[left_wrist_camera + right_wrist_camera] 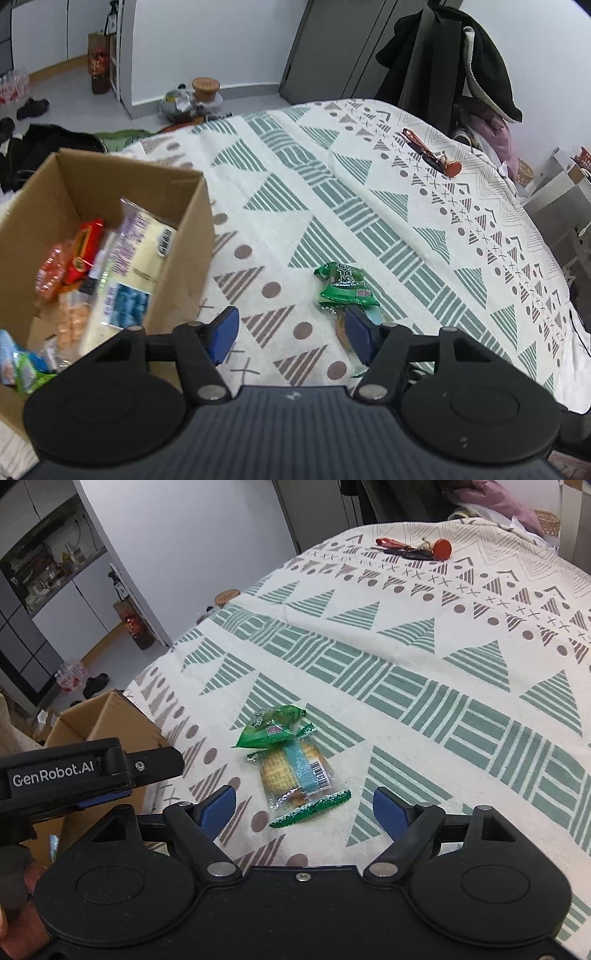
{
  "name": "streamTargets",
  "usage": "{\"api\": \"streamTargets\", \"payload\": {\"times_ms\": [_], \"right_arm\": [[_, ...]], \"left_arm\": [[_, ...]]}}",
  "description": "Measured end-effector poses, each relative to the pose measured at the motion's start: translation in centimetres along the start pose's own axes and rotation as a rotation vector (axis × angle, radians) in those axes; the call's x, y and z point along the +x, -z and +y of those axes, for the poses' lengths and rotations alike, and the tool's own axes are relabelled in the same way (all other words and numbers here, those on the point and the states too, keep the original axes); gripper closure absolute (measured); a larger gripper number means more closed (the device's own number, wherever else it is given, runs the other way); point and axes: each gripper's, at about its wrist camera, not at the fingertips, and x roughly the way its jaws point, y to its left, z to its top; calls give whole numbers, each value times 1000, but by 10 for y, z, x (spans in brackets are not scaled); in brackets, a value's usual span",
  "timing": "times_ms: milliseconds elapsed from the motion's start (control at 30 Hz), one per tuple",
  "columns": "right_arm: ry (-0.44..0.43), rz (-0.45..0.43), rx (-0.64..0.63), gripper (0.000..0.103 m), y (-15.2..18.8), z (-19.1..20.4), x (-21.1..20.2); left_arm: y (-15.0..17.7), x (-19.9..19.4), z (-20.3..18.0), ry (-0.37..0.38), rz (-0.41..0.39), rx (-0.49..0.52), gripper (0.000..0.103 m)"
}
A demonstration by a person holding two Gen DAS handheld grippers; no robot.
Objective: Organize snacks
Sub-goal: 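Move both open tools back from the box to the last two snacks, then grasp the green packet with the left tool while the right grasps the wrapped round cake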
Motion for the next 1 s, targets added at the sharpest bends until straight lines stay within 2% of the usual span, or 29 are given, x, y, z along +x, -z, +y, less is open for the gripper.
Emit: {"api": "streamTargets", "payload": {"times_ms": [233,333,467,533,600,833,1000], "right_arm": [[6,27,-40,22,-10,6,26],[14,46,-51,25,-11,7,37],[34,50,-58,42,-10,4,41],[29,46,-51,44,-9,2,40],[35,43,-58,57,-9,2,39],[40,44,-12,57,-10,-11,34],[77,29,21,57,-12,-23,28]], "left_arm": [[-5,11,3,12,-2,-18,42],[-5,17,3,25,23,-34,42],[-5,26,2,20,37,-39,42],[-5,31,0,13,46,-41,42],[-6,37,-3,15,49,-41,42],[-7,46,-19,28,31,-20,42],[-5,52,-28,17,31,-8,42]]}}
